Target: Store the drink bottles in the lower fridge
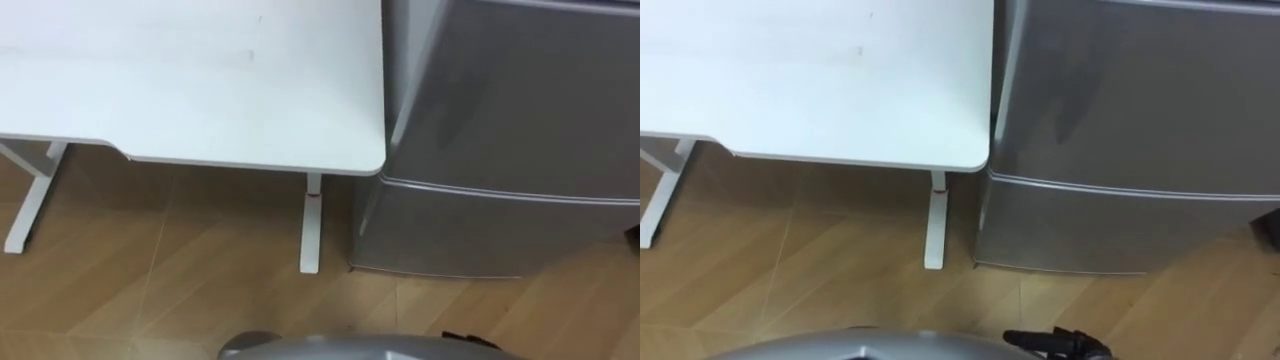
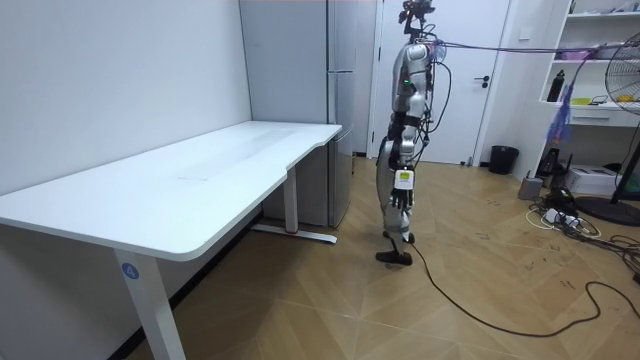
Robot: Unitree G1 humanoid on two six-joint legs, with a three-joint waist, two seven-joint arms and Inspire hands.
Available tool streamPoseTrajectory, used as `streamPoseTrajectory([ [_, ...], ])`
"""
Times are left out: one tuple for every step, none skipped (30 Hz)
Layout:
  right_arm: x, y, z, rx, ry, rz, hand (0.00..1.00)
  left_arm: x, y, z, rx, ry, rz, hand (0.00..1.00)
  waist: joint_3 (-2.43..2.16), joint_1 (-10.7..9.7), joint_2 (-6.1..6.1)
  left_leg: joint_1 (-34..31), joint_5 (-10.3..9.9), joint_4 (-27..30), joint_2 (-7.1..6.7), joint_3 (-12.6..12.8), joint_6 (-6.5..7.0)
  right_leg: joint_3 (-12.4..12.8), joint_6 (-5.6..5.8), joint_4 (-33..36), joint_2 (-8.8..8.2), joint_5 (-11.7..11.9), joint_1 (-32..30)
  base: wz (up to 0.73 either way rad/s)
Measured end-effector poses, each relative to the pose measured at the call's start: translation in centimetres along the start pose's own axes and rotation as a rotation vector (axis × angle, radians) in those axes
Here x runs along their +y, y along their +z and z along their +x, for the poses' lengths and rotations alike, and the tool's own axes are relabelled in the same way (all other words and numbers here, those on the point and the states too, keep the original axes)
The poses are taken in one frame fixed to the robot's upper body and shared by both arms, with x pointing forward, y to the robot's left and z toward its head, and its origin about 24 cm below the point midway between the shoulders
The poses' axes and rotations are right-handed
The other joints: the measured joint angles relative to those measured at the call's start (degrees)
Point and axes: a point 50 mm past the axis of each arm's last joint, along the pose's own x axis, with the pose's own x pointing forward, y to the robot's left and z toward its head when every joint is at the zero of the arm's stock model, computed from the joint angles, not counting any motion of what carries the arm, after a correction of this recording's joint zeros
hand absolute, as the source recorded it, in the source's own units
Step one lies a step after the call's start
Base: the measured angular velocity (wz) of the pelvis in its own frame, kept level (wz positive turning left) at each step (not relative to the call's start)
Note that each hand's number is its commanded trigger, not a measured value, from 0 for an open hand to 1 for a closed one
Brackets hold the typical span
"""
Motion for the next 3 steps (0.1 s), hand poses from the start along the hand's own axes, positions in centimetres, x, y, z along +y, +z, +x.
streamPoseTrajectory([
  [-0.02,-0.01,0.0,-0.002,-0.001,0.0,0.0,-0.01,0.01,0.0,-0.001,0.001,0.005,0.0,0.02,0.0,-0.03,-0.03,0.0,-0.03,-0.01,0.03,0.0,0.16,0.0,-0.04,0.01,-0.01,-0.08,0.0],
  [-0.04,-0.02,-0.01,-0.003,-0.001,0.0,0.0,-0.03,0.0,0.0,0.0,0.001,0.008,0.0,0.02,0.0,-0.03,-0.03,0.0,-0.08,-0.02,0.06,0.0,0.33,0.01,-0.08,0.02,-0.01,-0.12,0.0],
  [-0.06,-0.02,-0.01,-0.007,-0.001,0.0,0.0,-0.04,0.02,-0.01,-0.001,0.001,0.009,0.0,0.03,-0.09,-0.04,-0.01,0.0,-0.18,-0.06,0.09,0.0,0.65,0.04,-0.11,0.01,-0.08,-0.14,0.0],
])
